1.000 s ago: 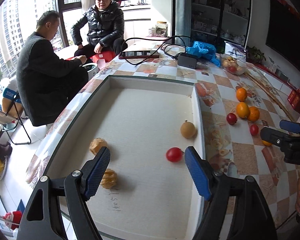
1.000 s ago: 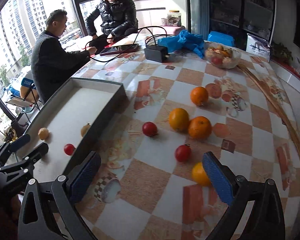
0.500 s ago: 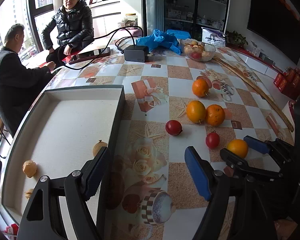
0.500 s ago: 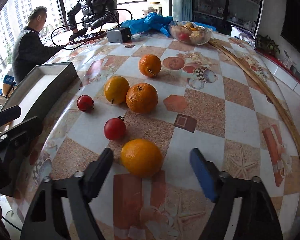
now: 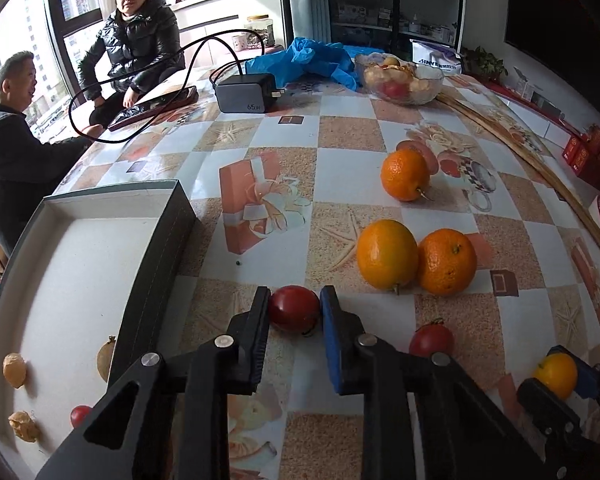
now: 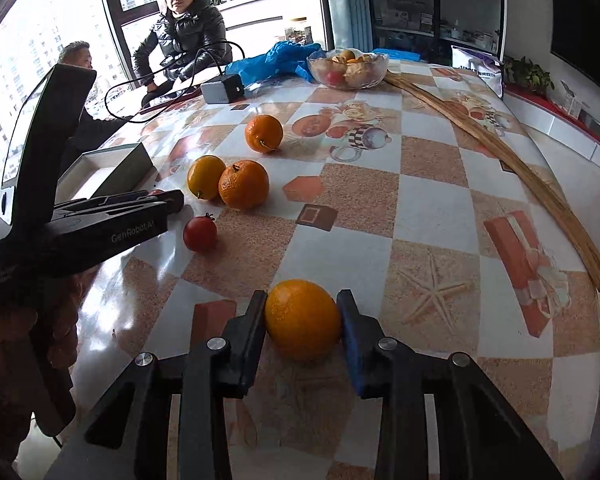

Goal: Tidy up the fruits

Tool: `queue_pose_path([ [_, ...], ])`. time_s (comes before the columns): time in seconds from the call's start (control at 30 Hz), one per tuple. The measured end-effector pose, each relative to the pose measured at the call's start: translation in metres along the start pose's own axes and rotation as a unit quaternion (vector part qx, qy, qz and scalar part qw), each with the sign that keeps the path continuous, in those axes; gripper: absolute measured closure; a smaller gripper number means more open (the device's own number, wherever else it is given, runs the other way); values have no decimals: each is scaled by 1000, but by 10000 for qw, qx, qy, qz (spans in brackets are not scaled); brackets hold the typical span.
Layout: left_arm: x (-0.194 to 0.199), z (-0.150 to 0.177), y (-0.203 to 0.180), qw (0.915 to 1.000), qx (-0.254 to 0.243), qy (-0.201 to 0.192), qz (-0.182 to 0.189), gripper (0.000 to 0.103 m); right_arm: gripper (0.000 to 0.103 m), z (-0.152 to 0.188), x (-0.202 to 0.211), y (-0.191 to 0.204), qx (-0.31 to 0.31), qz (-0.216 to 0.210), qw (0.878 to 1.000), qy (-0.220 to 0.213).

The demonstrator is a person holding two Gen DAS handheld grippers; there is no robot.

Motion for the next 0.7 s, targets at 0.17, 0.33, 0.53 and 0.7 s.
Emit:
queue_pose_path([
  [0.17, 34, 47, -9, 9997, -69, -217, 7, 76, 66, 13, 10, -5, -99, 244, 9995, -165],
  [0.33, 53, 76, -15, 9982, -7, -587, -116, 76, 66, 24, 16, -4, -68, 491, 9982, -350],
  [0.53, 52, 74, -16, 9979, -28, -640, -134, 76, 66, 23, 17, -10, -219, 566, 9973, -409],
  [0.7, 52, 75, -20, 9975, -114, -663, -226, 76, 66, 24, 18, -12, -288, 678, 9963, -431],
])
Point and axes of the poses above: each gripper's, at about its wrist camera, not at the fingertips, and x roughly against the way its jaws point, y to its left, z to its underside, the point moved 3 cm from there along -x, roughly the way its jaws point, and after that the axes turned 8 degrees about -x, right-handed, at the moved point
